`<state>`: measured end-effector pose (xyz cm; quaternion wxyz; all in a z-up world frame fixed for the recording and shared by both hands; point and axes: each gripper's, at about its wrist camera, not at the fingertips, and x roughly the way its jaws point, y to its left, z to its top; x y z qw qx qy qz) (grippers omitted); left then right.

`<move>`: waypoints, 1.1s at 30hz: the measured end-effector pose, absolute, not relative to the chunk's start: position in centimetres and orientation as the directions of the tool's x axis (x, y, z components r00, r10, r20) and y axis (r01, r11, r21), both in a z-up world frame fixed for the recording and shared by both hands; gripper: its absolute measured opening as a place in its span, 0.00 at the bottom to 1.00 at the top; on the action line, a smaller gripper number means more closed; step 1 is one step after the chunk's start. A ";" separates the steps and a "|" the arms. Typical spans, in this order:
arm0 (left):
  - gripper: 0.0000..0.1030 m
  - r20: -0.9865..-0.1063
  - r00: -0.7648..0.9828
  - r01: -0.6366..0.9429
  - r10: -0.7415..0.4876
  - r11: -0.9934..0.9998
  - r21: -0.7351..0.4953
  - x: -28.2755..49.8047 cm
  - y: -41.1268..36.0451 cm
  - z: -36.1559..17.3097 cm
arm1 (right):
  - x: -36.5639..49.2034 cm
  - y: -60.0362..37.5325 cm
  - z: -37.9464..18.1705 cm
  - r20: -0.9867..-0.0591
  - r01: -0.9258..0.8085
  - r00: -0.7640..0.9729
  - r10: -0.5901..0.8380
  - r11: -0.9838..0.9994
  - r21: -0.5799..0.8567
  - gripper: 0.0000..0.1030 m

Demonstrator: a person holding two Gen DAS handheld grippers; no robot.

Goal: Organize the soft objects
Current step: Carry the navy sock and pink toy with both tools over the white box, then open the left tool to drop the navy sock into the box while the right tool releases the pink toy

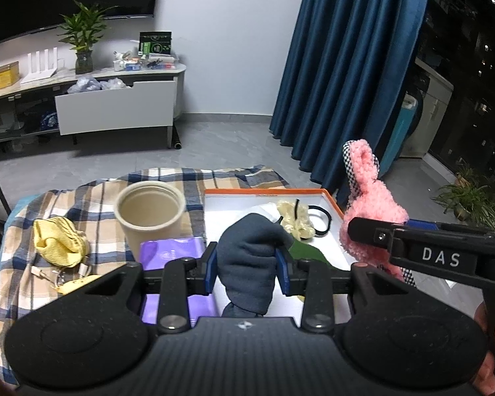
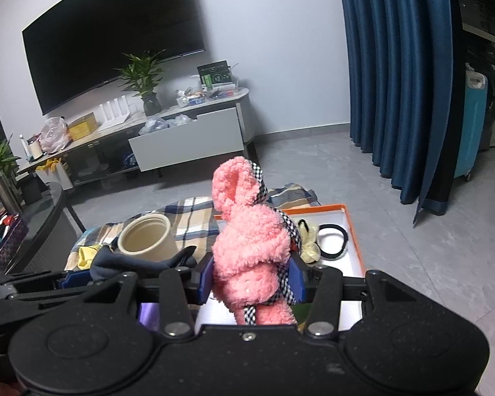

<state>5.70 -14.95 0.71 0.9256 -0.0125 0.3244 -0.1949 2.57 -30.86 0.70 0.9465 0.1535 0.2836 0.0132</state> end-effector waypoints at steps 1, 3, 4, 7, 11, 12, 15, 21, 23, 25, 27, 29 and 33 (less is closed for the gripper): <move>0.35 -0.598 0.710 0.357 -0.372 0.922 -0.149 5.7 -15.2 0.6 | 2.6 -31.1 0.6 -0.535 0.066 0.838 0.109 0.952 0.298 0.54; 0.35 -0.602 0.703 0.370 -0.379 0.918 -0.146 5.7 -15.7 0.4 | 2.5 -31.5 0.3 -0.539 0.075 0.836 0.104 0.951 0.300 0.54; 0.35 -0.605 0.699 0.374 -0.382 0.916 -0.146 5.7 -15.9 0.3 | 2.5 -31.7 0.2 -0.542 0.081 0.835 0.100 0.951 0.300 0.54; 0.36 -0.613 0.686 0.386 -0.392 0.910 -0.149 5.9 -16.6 0.0 | 2.4 -32.2 -0.2 -0.549 0.095 0.831 0.090 0.949 0.300 0.54; 0.35 -0.621 0.673 0.400 -0.403 0.904 -0.154 6.0 -17.4 -0.4 | 2.4 -33.2 -0.7 -0.562 0.118 0.824 0.075 0.947 0.300 0.54; 0.35 -0.623 0.669 0.404 -0.406 0.902 -0.154 6.0 -17.6 -0.5 | 2.5 -33.4 -0.8 -0.565 0.122 0.822 0.073 0.946 0.300 0.54; 0.36 -0.628 0.659 0.414 -0.415 0.896 -0.158 6.1 -18.2 -0.8 | 2.6 -33.9 -1.2 -0.572 0.137 0.818 0.062 0.945 0.298 0.54; 0.36 -0.641 0.640 0.425 -0.425 0.890 -0.165 6.3 -19.2 -1.5 | 2.7 -34.9 -2.1 -0.586 0.160 0.809 0.050 0.940 0.302 0.54; 0.36 -0.646 0.632 0.430 -0.429 0.887 -0.168 6.5 -19.5 -1.7 | 2.9 -35.2 -2.4 -0.592 0.168 0.805 0.045 0.939 0.301 0.55; 0.36 -0.649 0.625 0.434 -0.433 0.884 -0.172 6.6 -19.9 -1.9 | 2.8 -35.6 -2.8 -0.597 0.175 0.801 0.042 0.937 0.301 0.55; 0.36 -0.653 0.619 0.438 -0.436 0.882 -0.174 6.6 -20.2 -2.2 | 2.9 -35.9 -3.2 -0.604 0.184 0.796 0.033 0.937 0.295 0.55; 0.36 -0.657 0.609 0.442 -0.444 0.878 -0.183 6.7 -20.4 -2.4 | 3.0 -36.0 -3.4 -0.612 0.194 0.791 0.026 0.937 0.291 0.55; 0.36 -0.666 0.582 0.461 -0.467 0.864 -0.203 6.7 -20.8 -2.9 | 3.0 -36.4 -3.9 -0.627 0.214 0.779 0.015 0.933 0.289 0.60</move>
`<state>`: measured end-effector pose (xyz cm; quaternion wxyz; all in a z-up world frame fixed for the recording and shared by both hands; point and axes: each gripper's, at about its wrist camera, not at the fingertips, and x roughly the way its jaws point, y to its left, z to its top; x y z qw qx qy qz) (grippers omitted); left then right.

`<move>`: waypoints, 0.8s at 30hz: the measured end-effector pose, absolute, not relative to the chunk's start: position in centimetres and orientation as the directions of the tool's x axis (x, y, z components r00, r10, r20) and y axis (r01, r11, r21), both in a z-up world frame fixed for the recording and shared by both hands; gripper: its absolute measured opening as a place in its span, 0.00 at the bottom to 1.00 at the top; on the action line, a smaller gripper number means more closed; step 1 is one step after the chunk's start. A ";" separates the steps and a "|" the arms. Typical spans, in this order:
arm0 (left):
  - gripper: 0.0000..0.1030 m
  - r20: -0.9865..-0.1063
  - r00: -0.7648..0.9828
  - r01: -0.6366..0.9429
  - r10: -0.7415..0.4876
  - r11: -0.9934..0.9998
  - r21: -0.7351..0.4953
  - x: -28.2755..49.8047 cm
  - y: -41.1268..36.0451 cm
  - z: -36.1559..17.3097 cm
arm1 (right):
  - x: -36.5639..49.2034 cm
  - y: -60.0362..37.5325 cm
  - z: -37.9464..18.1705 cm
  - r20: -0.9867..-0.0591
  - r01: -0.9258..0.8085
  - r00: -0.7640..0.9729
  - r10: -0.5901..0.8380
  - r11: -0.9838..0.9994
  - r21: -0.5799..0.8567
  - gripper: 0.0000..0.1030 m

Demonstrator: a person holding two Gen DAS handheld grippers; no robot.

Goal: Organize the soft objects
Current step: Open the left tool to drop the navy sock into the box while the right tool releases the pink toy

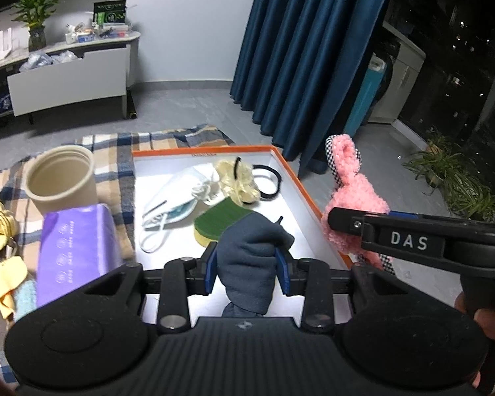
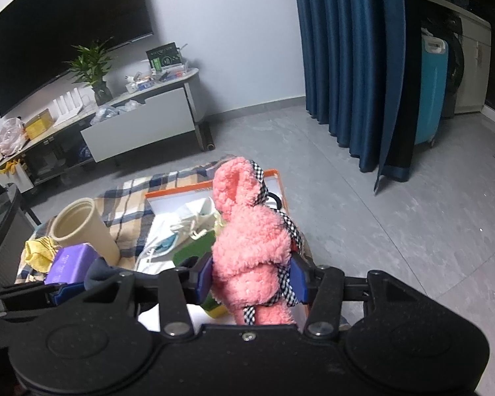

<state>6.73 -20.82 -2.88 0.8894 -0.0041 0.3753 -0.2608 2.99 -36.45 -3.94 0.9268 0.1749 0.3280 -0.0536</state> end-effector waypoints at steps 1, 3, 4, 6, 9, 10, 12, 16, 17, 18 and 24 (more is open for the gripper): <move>0.37 -0.666 0.569 0.471 -0.483 0.855 -0.217 6.7 -20.9 -2.9 | 3.1 -36.5 -4.0 -0.631 0.218 0.776 0.014 0.932 0.289 0.63; 0.39 -0.666 0.554 0.483 -0.500 0.844 -0.232 6.6 -21.1 -3.0 | 3.0 -36.6 -4.2 -0.641 0.225 0.768 0.011 0.931 0.286 0.65; 0.46 -0.664 0.551 0.490 -0.505 0.840 -0.233 6.5 -21.2 -3.0 | 2.9 -36.6 -4.3 -0.643 0.231 0.766 0.005 0.931 0.282 0.65; 0.53 -0.659 0.556 0.495 -0.507 0.838 -0.228 6.3 -21.2 -2.9 | 2.8 -36.7 -4.3 -0.643 0.239 0.766 -0.001 0.929 0.283 0.67; 0.54 -0.655 0.567 0.486 -0.499 0.845 -0.222 6.2 -21.1 -2.7 | 2.5 -36.9 -3.9 -0.630 0.242 0.776 -0.006 0.926 0.289 0.68; 0.55 -0.654 0.573 0.479 -0.495 0.849 -0.223 6.2 -20.9 -2.5 | 2.4 -36.8 -3.7 -0.625 0.239 0.781 -0.006 0.927 0.289 0.68; 0.58 -0.646 0.591 0.468 -0.483 0.858 -0.213 6.0 -20.6 -2.1 | 2.3 -36.6 -3.2 -0.612 0.229 0.791 -0.003 0.929 0.292 0.68; 0.66 -0.624 0.643 0.440 -0.443 0.881 -0.172 5.5 -19.8 -0.8 | 1.8 -35.9 -2.2 -0.582 0.204 0.813 0.007 0.933 0.296 0.68; 0.67 -0.620 0.654 0.435 -0.434 0.886 -0.161 5.5 -19.6 -0.6 | 1.7 -35.7 -2.0 -0.575 0.197 0.818 0.009 0.935 0.295 0.68; 0.68 -0.614 0.667 0.425 -0.421 0.893 -0.151 5.4 -19.3 -0.3 | 1.6 -35.4 -1.7 -0.566 0.192 0.824 0.010 0.936 0.296 0.68; 0.69 -0.598 0.713 0.360 -0.366 0.923 -0.137 5.3 -16.4 0.8 | 1.6 -33.5 -0.1 -0.532 0.145 0.846 0.039 0.943 0.300 0.68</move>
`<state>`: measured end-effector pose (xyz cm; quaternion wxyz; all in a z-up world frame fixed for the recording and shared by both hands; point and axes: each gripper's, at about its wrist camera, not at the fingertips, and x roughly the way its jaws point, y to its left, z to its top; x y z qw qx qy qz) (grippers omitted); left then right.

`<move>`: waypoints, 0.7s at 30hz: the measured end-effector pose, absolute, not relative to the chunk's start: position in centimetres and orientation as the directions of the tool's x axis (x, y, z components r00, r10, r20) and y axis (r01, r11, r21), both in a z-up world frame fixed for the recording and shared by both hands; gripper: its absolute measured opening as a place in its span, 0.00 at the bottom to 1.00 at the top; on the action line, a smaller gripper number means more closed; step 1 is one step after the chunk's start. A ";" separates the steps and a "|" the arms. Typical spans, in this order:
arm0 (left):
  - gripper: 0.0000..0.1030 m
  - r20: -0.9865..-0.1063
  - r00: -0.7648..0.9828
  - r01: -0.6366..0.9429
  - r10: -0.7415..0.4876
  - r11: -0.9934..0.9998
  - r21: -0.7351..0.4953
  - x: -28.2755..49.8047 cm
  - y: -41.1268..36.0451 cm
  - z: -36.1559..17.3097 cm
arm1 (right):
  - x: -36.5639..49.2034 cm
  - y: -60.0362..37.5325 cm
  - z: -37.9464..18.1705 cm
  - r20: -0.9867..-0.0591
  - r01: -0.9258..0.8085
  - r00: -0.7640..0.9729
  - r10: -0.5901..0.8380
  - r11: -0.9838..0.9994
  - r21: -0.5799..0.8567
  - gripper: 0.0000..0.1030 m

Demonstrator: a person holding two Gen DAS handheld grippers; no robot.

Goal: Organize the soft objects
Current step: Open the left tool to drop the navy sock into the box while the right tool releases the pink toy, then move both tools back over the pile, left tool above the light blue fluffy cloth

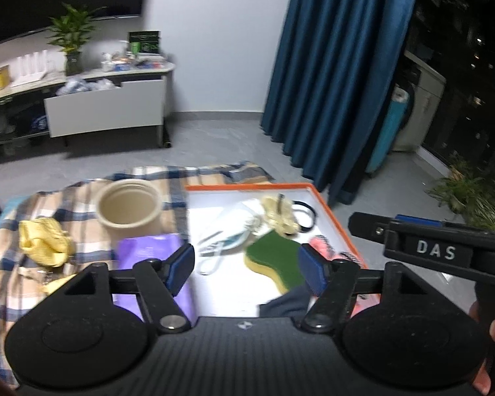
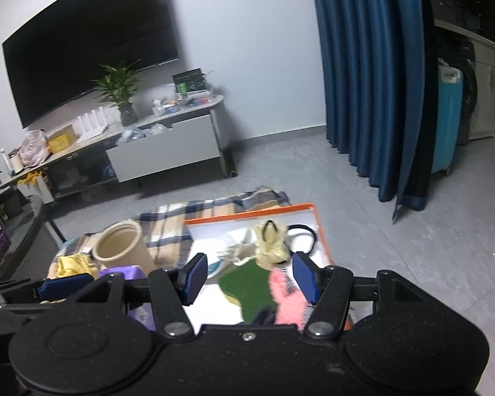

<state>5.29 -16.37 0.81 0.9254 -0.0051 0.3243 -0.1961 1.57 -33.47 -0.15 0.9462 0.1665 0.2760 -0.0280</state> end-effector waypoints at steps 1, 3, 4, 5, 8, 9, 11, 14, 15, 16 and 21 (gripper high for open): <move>0.69 -0.597 0.717 0.351 -0.360 0.926 -0.137 5.3 -15.9 1.0 | 1.7 -33.0 0.0 -0.529 0.134 0.847 0.049 0.944 0.302 0.68; 0.69 -0.593 0.728 0.331 -0.345 0.934 -0.138 5.2 -14.9 1.2 | 1.8 -32.1 0.4 -0.524 0.110 0.849 0.068 0.947 0.300 0.68; 0.69 -0.590 0.732 0.321 -0.340 0.937 -0.140 5.1 -14.4 1.3 | 1.9 -31.6 0.5 -0.522 0.099 0.850 0.075 0.950 0.297 0.68; 0.69 -0.588 0.736 0.315 -0.335 0.939 -0.141 5.0 -13.8 1.4 | 2.0 -31.1 0.7 -0.521 0.085 0.849 0.085 0.952 0.294 0.68; 0.69 -0.583 0.751 0.285 -0.310 0.949 -0.137 4.9 -12.3 1.7 | 2.3 -29.2 1.2 -0.514 0.044 0.850 0.116 0.956 0.290 0.68; 0.69 -0.582 0.754 0.275 -0.303 0.951 -0.138 4.8 -11.8 1.8 | 2.4 -28.5 1.3 -0.512 0.031 0.850 0.127 0.957 0.289 0.68; 0.69 -0.581 0.762 0.256 -0.288 0.957 -0.138 4.7 -10.6 1.9 | 2.7 -27.5 1.5 -0.509 0.009 0.848 0.146 0.957 0.290 0.68; 0.69 -0.581 0.770 0.222 -0.264 0.964 -0.145 4.5 -8.7 2.0 | 3.2 -25.5 1.7 -0.510 -0.038 0.840 0.185 0.958 0.284 0.68; 0.69 -0.580 0.773 0.213 -0.258 0.966 -0.147 4.3 -8.2 2.1 | 3.3 -24.8 1.8 -0.512 -0.050 0.837 0.193 0.959 0.280 0.68; 0.70 -0.580 0.775 0.205 -0.252 0.968 -0.148 4.2 -7.6 2.1 | 3.5 -24.2 1.9 -0.512 -0.063 0.835 0.203 0.959 0.277 0.68; 0.71 -0.597 0.775 0.143 -0.208 0.978 -0.154 4.1 -4.9 1.3 | 3.8 -21.4 2.2 -0.502 -0.125 0.827 0.252 0.954 0.273 0.68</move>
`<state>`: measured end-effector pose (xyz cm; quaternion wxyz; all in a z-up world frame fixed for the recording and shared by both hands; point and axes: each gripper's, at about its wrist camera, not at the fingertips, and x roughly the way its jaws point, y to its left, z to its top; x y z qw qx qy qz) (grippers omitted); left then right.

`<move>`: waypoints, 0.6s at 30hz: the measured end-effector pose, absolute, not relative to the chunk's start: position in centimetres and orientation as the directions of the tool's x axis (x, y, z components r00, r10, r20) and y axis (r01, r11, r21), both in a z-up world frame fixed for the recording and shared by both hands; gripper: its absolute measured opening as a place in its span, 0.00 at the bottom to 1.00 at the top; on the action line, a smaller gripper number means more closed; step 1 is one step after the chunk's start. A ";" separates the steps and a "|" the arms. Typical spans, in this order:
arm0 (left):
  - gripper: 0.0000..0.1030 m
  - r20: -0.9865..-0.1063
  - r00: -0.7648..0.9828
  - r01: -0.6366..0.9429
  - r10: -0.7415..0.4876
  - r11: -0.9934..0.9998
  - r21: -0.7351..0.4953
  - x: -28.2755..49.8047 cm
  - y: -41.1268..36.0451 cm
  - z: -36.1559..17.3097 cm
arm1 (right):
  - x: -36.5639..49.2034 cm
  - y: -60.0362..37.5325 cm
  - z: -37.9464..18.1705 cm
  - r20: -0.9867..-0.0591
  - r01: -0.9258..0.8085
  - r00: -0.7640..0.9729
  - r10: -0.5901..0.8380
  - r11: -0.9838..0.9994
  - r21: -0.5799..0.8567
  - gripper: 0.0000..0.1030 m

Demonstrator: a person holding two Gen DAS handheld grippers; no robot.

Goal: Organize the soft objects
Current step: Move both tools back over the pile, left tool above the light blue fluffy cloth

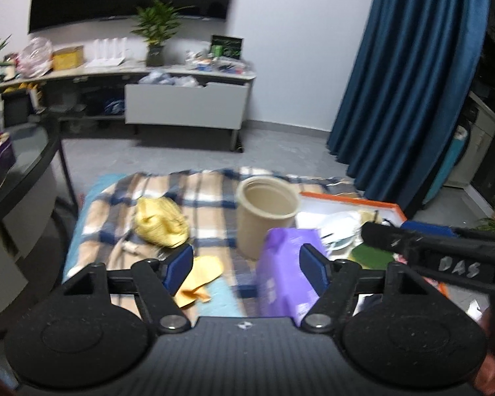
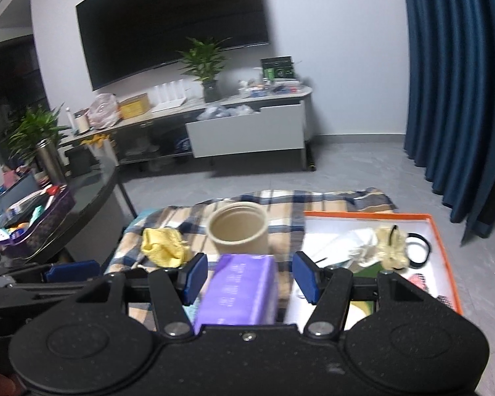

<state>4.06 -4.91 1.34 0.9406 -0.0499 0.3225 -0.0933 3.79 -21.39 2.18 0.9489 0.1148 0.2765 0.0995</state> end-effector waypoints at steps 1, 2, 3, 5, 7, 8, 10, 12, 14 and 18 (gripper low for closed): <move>0.71 -0.605 0.771 0.131 -0.199 0.979 -0.155 4.1 -4.5 1.0 | 3.8 -21.1 2.2 -0.501 -0.133 0.826 0.259 0.953 0.274 0.68; 0.71 -0.617 0.764 0.120 -0.192 0.980 -0.157 4.2 -4.1 0.5 | 3.7 -20.8 2.2 -0.499 -0.139 0.825 0.264 0.952 0.274 0.68; 0.71 -0.630 0.754 0.109 -0.186 0.981 -0.159 4.3 -3.8 -0.1 | 3.7 -20.7 2.2 -0.499 -0.144 0.824 0.268 0.951 0.273 0.68; 0.71 -0.659 0.730 0.089 -0.182 0.981 -0.172 4.7 -3.4 -1.5 | 3.7 -20.5 2.1 -0.499 -0.150 0.823 0.271 0.951 0.269 0.68; 0.71 -0.692 0.698 0.076 -0.186 0.980 -0.187 5.3 -3.3 -3.2 | 3.7 -20.5 2.1 -0.500 -0.151 0.822 0.272 0.951 0.269 0.68; 0.71 -0.704 0.685 0.072 -0.190 0.978 -0.195 5.6 -3.4 -3.9 | 3.7 -20.6 2.1 -0.500 -0.150 0.823 0.271 0.951 0.269 0.68; 0.71 -0.725 0.661 0.062 -0.194 0.977 -0.204 6.2 -3.2 -5.3 | 3.6 -20.6 2.2 -0.499 -0.151 0.823 0.270 0.952 0.267 0.68; 0.71 -0.739 0.644 0.044 -0.200 0.973 -0.225 6.8 -3.1 -6.5 | 3.5 -20.7 2.2 -0.497 -0.150 0.825 0.269 0.952 0.266 0.68; 0.71 -0.746 0.624 0.034 -0.231 0.963 -0.269 7.3 -2.9 -7.3 | 3.4 -20.9 2.1 -0.495 -0.151 0.826 0.268 0.953 0.264 0.68; 0.71 -0.745 0.588 0.027 -0.315 0.928 -0.371 8.1 -2.8 -8.4 | 3.1 -21.5 2.1 -0.492 -0.151 0.829 0.266 0.953 0.261 0.68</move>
